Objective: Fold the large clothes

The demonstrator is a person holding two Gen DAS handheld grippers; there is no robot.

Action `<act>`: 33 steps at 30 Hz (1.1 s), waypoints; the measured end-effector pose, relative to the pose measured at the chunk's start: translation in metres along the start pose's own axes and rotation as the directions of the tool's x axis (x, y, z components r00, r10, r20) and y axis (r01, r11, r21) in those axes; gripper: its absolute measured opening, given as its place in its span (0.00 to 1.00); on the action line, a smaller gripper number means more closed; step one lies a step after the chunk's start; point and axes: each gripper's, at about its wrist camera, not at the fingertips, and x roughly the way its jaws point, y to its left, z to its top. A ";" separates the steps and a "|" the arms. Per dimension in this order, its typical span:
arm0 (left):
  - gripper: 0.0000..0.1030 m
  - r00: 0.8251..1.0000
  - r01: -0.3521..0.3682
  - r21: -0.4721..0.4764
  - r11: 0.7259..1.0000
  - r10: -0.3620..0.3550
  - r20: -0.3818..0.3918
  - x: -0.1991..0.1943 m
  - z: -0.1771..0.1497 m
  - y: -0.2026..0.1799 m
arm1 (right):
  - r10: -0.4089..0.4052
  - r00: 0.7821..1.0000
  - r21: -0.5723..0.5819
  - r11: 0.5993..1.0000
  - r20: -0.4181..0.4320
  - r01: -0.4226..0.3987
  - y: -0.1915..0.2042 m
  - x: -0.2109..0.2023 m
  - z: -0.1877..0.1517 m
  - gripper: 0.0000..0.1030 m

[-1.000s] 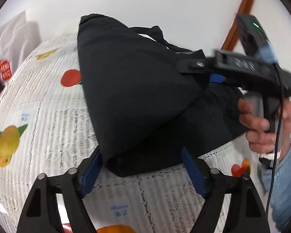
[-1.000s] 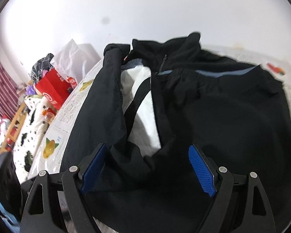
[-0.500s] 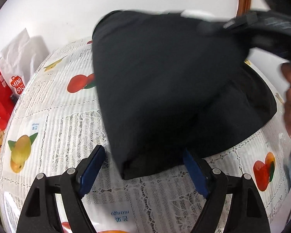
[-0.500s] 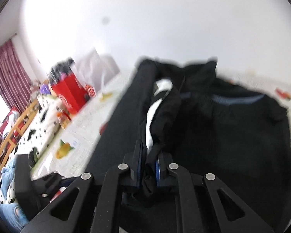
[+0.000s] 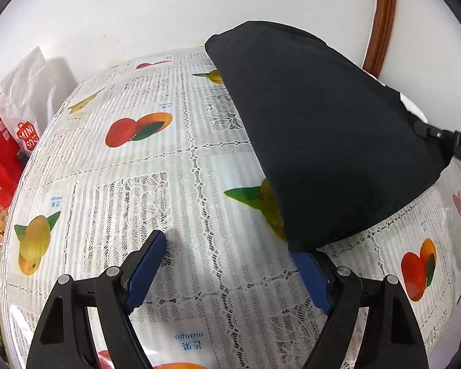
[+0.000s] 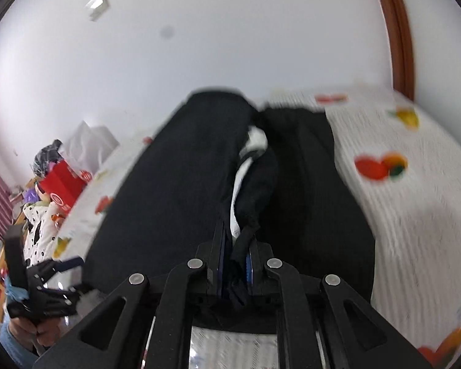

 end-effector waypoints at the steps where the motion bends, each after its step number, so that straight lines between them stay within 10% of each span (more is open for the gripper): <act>1: 0.77 1.000 0.013 -0.002 1.000 -0.013 0.002 -0.002 0.001 -0.001 | -0.010 1.000 0.000 1.000 -0.002 0.010 -0.001 0.000 -0.003 0.13; 7: 0.76 0.998 0.053 0.015 0.998 -0.054 0.018 -0.002 0.007 -0.020 | 0.000 0.999 0.031 1.000 -0.038 0.001 -0.010 0.007 0.000 0.51; 15: 0.74 0.999 0.035 0.053 0.998 -0.035 -0.002 0.006 0.015 -0.055 | -0.036 0.996 0.004 0.999 -0.083 0.036 -0.008 0.021 0.006 0.53; 22: 0.74 1.000 -0.016 0.022 1.000 0.016 -0.011 0.012 0.017 -0.056 | -0.065 0.992 -0.071 0.996 -0.108 0.057 0.007 0.025 0.014 0.12; 30: 0.74 0.999 -0.039 -0.007 0.999 0.039 -0.008 0.012 0.017 -0.051 | 0.048 0.977 -0.055 0.998 0.208 -0.037 -0.013 -0.057 0.017 0.07; 33: 0.74 0.999 -0.044 0.003 0.999 0.044 -0.005 0.012 0.017 -0.053 | -0.001 0.981 0.011 1.000 0.196 -0.002 -0.036 -0.056 0.007 0.07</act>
